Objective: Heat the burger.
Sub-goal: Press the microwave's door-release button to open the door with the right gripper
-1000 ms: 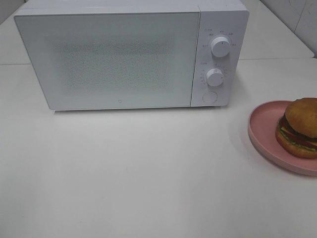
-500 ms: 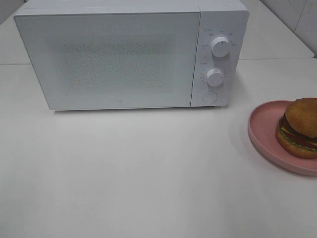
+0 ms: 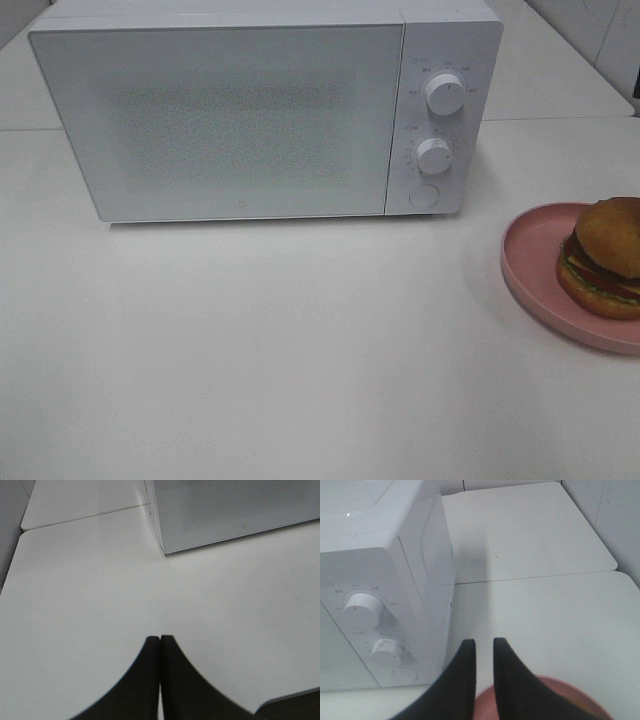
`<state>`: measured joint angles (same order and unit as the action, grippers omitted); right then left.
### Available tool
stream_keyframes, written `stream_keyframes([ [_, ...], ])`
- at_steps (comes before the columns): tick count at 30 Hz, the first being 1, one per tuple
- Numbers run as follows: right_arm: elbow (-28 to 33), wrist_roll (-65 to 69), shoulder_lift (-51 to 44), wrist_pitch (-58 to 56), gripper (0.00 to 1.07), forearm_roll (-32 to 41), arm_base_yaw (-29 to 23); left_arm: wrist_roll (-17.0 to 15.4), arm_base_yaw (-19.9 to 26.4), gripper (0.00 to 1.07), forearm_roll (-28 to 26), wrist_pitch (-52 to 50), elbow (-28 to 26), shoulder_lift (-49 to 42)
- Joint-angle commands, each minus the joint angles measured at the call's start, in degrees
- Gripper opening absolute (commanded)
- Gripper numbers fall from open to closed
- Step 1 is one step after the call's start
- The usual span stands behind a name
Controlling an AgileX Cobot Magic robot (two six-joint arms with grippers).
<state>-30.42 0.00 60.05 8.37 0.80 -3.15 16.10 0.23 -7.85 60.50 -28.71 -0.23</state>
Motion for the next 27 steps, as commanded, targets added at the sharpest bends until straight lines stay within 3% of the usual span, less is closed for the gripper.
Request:
stream_keyframes([
  [1,-0.34,0.34,3.90,7.33,0.03,-0.06,0.46,-0.17,-0.11,0.00,-0.17,-0.80,0.06,-1.20],
  [13,-0.34,2.98,14.67,24.29,0.02,-2.29,-0.63,-0.17,-0.11,0.00,-0.17,-0.80,0.06,-1.20],
  [27,-0.34,2.81,25.78,27.39,0.02,-4.30,-19.65,-0.17,-0.11,0.00,-0.17,-0.80,0.06,-1.20],
])
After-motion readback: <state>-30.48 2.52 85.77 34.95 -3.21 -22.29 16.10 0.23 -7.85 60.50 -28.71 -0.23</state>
